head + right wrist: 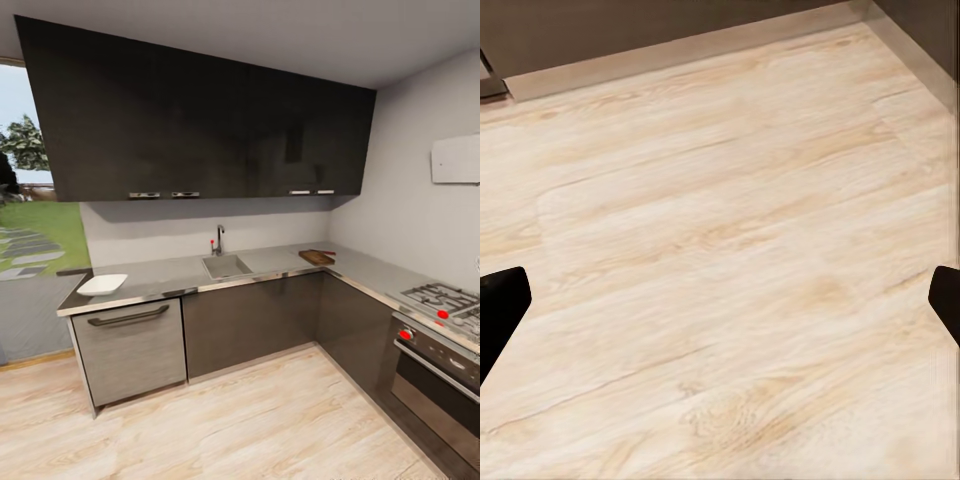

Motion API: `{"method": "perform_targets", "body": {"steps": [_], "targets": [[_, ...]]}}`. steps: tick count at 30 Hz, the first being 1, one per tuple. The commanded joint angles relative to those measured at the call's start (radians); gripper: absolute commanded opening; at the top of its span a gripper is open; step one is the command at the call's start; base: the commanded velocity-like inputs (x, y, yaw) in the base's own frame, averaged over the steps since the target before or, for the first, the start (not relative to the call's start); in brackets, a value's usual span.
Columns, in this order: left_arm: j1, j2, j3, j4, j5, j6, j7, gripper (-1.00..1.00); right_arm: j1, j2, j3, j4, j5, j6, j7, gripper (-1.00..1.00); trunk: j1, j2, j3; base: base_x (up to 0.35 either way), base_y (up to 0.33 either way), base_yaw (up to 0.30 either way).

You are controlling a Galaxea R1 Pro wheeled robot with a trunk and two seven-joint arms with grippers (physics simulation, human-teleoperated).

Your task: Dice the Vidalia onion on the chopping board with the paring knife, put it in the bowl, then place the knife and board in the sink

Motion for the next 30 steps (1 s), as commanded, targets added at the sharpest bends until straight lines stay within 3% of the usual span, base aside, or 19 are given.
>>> {"method": "perform_targets", "body": {"steps": [1,15,30], "targets": [[0.000,0.000,0.001,0.000,0.001,-0.002,0.001,1.00,0.000,0.000,0.000,0.001,0.000,-0.003,0.000,1.00,0.000,0.000,0.001,0.032,0.000,-0.155],[0.000,0.000,0.000,0.000,0.001,-0.004,-0.001,1.00,0.000,0.000,0.000,0.001,0.000,-0.003,0.000,1.00,0.000,0.000,0.010,0.220,0.048,-0.127],[0.000,0.000,0.001,0.001,0.001,-0.004,-0.001,1.00,0.000,0.000,0.001,0.001,0.000,-0.002,0.000,1.00,0.000,0.000,0.010,0.020,0.005,-0.004]]}}
